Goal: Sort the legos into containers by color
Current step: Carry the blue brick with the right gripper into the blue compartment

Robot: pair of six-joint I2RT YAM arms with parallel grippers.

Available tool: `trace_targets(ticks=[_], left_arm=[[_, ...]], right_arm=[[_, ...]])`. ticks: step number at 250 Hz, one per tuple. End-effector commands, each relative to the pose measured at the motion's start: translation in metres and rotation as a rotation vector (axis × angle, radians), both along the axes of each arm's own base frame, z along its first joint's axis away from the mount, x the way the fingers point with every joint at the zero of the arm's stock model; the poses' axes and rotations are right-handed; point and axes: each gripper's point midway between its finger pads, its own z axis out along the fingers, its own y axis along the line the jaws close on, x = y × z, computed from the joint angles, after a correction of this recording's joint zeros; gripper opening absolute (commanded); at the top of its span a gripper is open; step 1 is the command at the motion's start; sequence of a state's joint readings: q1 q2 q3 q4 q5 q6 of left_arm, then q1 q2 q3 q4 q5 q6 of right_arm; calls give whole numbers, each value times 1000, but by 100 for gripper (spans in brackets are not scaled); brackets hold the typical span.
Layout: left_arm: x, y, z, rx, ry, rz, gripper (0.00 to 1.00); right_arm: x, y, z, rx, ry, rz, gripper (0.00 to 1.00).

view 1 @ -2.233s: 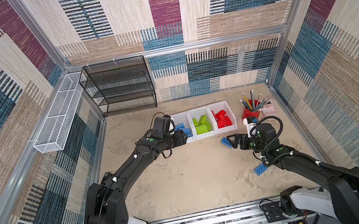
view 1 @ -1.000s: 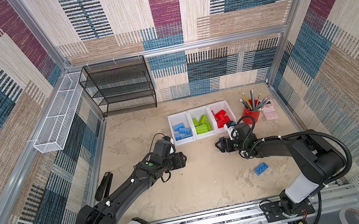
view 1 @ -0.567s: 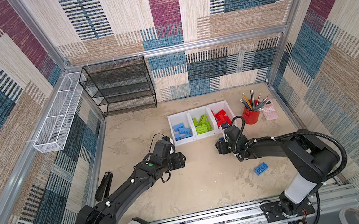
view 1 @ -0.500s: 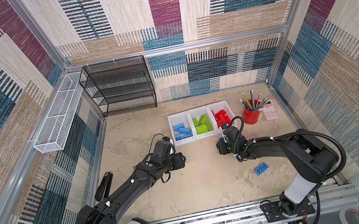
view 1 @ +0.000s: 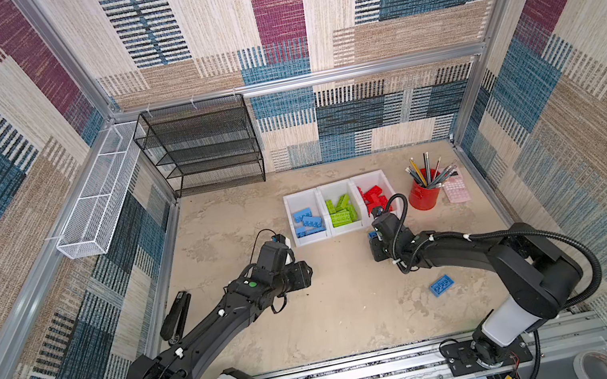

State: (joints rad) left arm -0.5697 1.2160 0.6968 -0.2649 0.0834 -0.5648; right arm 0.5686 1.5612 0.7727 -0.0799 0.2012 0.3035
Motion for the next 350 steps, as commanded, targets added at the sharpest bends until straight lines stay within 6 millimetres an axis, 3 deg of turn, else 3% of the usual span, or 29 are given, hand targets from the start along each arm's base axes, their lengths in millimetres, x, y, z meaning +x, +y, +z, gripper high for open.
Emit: trace_targets(ticks=[1, 96, 159, 208, 269, 295, 350], left_arm=[[2, 2, 1, -5, -27, 12, 60], [-7, 14, -4, -22, -78, 41, 60], [-8, 24, -2, -27, -148, 69, 60], [-11, 28, -3, -25, -182, 66, 60], [-13, 30, -3, 8, -181, 46, 60], [-12, 33, 0, 28, -191, 43, 60], [-13, 30, 1, 18, -191, 31, 61]], right_arm=[[-2, 12, 17, 38, 5, 42, 36], [12, 53, 87, 171, -65, 173, 35], [33, 79, 111, 211, -79, 218, 35], [54, 106, 112, 207, -64, 243, 35], [79, 152, 98, 165, -38, 288, 35], [91, 159, 82, 143, -10, 281, 35], [111, 176, 76, 138, -4, 283, 35]])
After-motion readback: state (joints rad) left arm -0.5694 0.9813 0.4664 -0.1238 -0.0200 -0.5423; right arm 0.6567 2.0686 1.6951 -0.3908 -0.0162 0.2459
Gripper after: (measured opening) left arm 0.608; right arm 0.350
